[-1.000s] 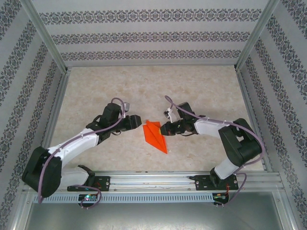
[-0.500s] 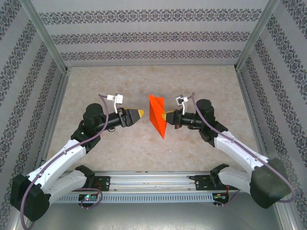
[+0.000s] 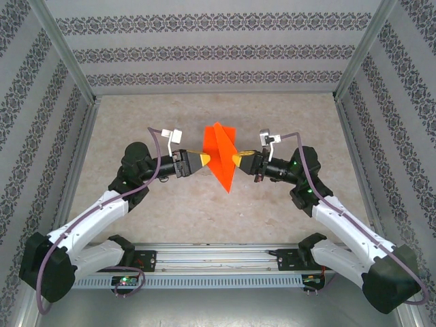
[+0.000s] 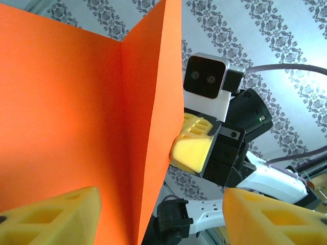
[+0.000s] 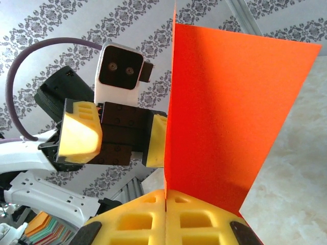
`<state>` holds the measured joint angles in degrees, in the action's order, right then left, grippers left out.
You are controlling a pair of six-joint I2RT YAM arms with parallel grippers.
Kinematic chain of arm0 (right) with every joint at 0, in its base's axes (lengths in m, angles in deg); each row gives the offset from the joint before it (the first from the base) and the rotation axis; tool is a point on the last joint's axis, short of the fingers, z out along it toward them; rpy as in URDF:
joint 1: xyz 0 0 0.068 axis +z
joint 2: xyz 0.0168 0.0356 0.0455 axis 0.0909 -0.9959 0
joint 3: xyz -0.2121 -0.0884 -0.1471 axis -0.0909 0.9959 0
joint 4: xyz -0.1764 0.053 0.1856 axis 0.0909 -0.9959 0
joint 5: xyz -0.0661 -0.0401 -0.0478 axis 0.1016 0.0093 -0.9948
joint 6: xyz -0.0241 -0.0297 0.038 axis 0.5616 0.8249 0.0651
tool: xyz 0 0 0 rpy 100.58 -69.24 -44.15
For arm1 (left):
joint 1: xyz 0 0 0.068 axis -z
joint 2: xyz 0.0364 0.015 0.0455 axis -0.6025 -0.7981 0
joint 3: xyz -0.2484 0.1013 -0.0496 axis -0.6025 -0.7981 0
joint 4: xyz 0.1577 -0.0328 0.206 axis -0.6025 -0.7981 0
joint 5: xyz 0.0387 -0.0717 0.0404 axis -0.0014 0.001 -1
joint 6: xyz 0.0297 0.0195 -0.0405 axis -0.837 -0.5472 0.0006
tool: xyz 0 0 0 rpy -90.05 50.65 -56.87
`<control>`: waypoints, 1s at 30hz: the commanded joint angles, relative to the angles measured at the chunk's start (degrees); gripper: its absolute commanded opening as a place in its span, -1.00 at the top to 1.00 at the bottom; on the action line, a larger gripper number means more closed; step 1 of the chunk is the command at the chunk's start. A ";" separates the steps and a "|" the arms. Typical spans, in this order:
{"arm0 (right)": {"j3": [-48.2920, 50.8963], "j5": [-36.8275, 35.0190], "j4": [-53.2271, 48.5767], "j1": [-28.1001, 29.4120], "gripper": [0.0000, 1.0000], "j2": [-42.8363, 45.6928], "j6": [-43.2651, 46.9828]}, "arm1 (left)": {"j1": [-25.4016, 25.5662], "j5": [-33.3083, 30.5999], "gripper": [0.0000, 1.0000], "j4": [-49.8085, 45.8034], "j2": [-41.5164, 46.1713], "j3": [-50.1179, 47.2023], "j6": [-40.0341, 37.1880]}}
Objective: Fold a paper plane with a square sheet of paper (fold left side to right side)
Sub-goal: Turn over the paper at the center of the table.
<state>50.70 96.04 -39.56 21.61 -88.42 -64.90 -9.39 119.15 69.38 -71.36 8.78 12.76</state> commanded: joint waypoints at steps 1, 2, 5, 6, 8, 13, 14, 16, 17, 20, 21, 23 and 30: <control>-0.25 1.37 3.56 1.39 1.00 -0.48 -1.63 | 1.07 2.18 -0.21 4.23 -0.34 2.23 -0.03; -0.43 1.46 3.56 1.72 1.00 -0.69 -1.62 | 1.16 2.14 -0.19 4.02 -0.53 2.40 -0.25; -1.07 1.64 3.76 2.89 1.00 -1.84 -1.72 | 1.68 2.27 -0.11 3.55 -1.22 3.00 -1.00; -1.33 1.72 3.82 3.26 1.00 -2.17 -1.72 | 1.87 2.27 -0.07 3.32 -1.53 3.29 -1.26; -1.69 1.75 3.87 3.78 1.00 -2.88 -1.72 | 2.22 2.31 -0.02 3.11 -1.89 3.71 -1.65; -2.15 1.66 4.09 4.37 1.00 -3.88 -1.72 | 2.45 1.71 0.13 0.15 -2.06 4.63 -3.53; -2.23 1.64 4.11 4.37 1.00 -3.96 -1.72 | 2.44 1.49 0.14 -0.49 -2.02 4.65 -3.93; -2.40 1.68 4.13 4.45 1.00 -4.08 -1.80 | 2.40 0.89 0.16 -1.61 -1.82 4.74 -4.73; -2.41 1.68 4.13 4.42 1.00 -4.07 -1.80 | 2.40 0.60 0.16 -2.27 -1.72 4.67 -5.18; -2.50 1.33 4.13 4.42 1.00 -3.77 -1.80 | 2.40 -1.35 0.01 -5.54 -1.34 4.83 -7.03; -2.50 1.21 4.13 4.46 1.00 -3.58 -1.80 | 2.44 -1.90 -0.02 -6.51 -1.24 4.84 -7.67; -2.50 1.18 4.12 4.46 1.00 -3.37 -1.80 | 2.45 -2.64 -0.04 -7.75 -1.23 4.79 -8.27; -2.63 1.65 4.13 4.55 1.00 -3.88 -2.24 | 2.40 -1.27 0.01 -4.45 -2.47 4.64 -6.50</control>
<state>50.13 96.39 -37.79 25.44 -92.42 -66.87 -7.73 117.14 63.30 -73.59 11.86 6.88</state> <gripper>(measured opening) 0.046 0.508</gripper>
